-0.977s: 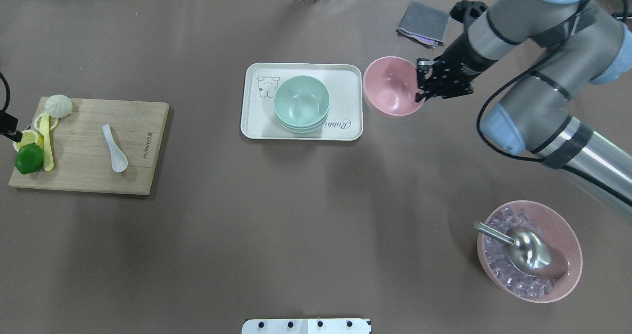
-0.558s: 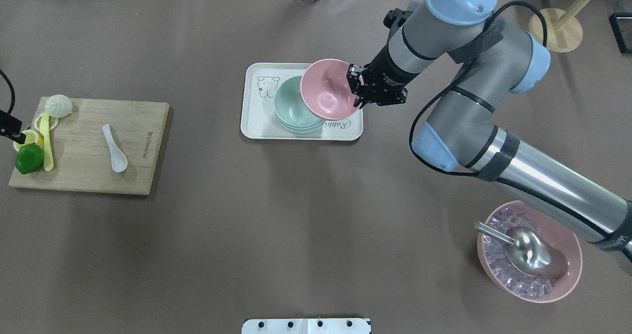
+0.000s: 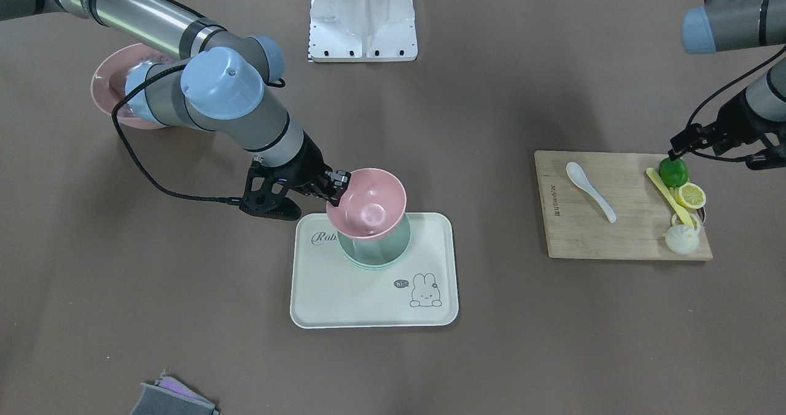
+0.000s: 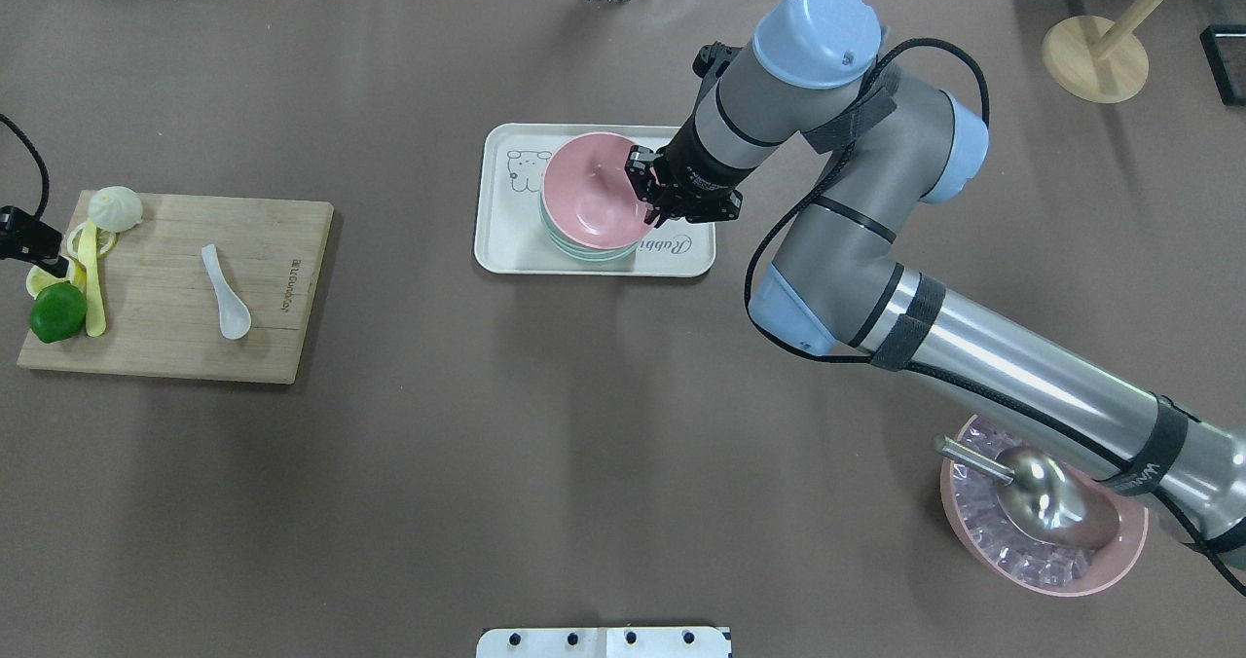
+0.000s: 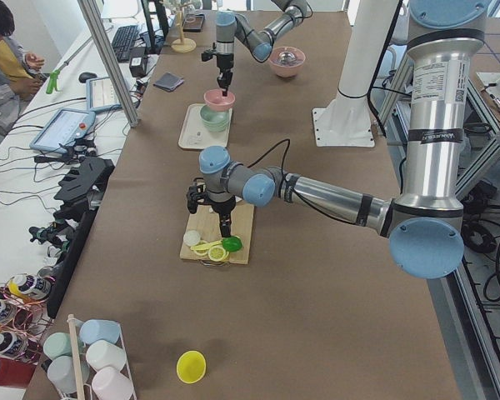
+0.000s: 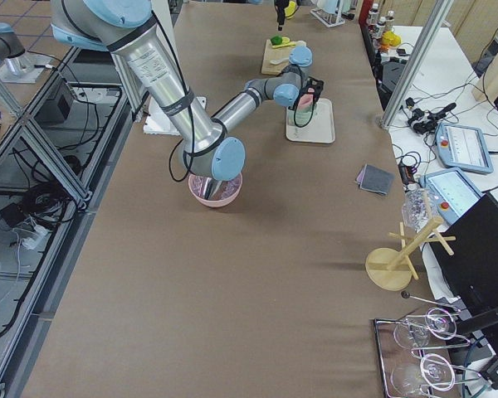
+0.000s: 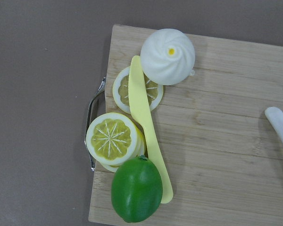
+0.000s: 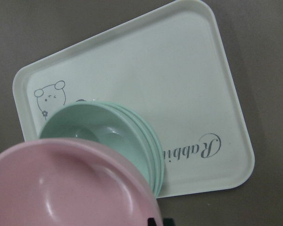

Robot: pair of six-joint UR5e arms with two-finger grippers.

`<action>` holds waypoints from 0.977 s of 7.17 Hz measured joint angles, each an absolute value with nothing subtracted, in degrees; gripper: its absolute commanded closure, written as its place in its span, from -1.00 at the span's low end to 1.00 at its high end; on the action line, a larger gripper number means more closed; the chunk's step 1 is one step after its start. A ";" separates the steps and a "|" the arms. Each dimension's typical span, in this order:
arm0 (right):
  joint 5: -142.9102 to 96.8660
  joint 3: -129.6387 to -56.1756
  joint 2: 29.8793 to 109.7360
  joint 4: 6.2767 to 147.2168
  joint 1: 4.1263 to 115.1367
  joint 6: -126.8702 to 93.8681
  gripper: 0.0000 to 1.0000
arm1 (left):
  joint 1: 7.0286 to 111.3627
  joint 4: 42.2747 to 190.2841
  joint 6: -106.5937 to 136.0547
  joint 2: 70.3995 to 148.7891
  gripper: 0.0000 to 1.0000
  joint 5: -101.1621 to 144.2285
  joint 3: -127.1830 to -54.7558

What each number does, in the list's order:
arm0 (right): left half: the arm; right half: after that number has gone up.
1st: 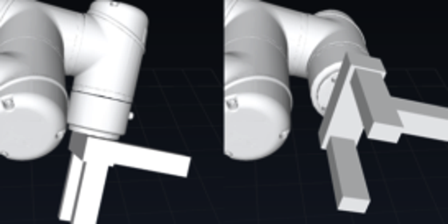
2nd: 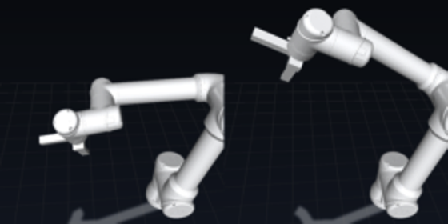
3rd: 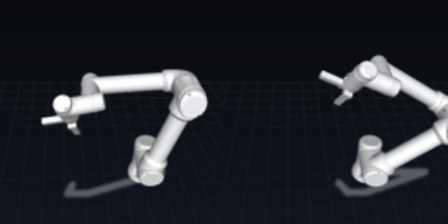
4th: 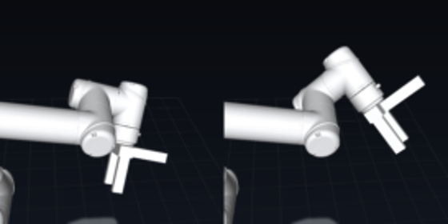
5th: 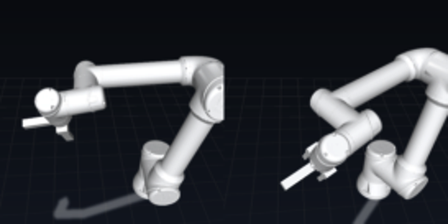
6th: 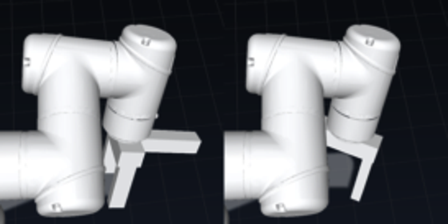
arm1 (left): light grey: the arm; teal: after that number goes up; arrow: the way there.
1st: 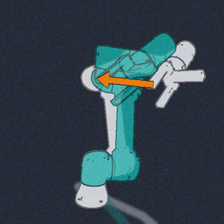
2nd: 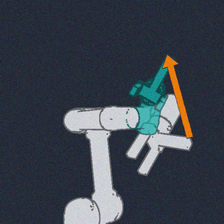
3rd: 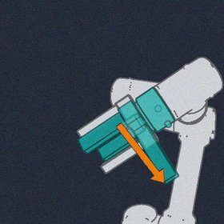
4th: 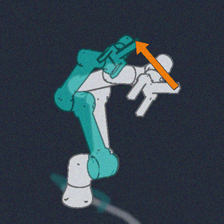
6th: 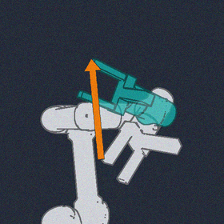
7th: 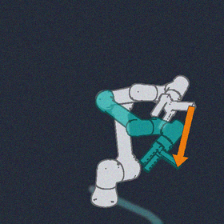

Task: Stack pink bowl on green and place spoon
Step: 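Set the pink bowl on the green bowls while the left gripper grasps the white spoon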

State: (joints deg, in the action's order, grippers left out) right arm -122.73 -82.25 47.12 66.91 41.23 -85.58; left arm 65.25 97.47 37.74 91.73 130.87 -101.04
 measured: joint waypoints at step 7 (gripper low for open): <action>-121.80 -82.22 48.14 64.78 40.67 -86.82 -1.00 | 53.77 109.13 68.10 103.93 0.41 129.79 -88.66</action>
State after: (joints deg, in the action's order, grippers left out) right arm -121.80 -82.22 48.14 64.78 40.67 -86.82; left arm 53.77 109.13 68.10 103.93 129.79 -88.66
